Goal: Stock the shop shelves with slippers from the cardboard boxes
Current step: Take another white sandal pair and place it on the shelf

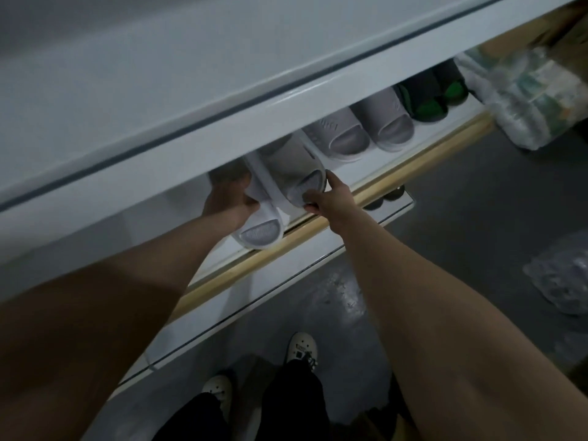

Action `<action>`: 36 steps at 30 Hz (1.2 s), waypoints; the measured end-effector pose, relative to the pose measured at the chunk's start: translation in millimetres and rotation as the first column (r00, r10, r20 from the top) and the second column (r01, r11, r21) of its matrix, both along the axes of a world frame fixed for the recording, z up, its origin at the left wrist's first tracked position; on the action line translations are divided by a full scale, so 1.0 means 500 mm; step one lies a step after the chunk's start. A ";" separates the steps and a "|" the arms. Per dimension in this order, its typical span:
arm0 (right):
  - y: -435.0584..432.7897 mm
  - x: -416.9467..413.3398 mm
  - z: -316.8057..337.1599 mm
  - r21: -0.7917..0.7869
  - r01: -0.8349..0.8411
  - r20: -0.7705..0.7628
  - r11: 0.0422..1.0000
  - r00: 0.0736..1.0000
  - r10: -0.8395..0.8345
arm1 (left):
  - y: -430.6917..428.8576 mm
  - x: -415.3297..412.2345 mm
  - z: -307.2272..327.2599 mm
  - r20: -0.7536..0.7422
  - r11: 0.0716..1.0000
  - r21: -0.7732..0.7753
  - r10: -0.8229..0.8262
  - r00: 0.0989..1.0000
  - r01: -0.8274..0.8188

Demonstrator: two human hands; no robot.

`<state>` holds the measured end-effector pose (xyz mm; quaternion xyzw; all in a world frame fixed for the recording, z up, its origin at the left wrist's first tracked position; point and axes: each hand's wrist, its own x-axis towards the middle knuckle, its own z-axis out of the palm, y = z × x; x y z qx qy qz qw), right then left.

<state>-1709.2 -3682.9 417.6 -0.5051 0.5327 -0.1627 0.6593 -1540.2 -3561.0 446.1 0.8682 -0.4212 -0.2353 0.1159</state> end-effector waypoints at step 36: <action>0.200 -0.183 0.091 -0.099 0.004 -0.160 0.995 0.987 -0.020 | 0.103 -0.133 0.052 0.043 0.936 -0.257 -0.238 0.970 0.241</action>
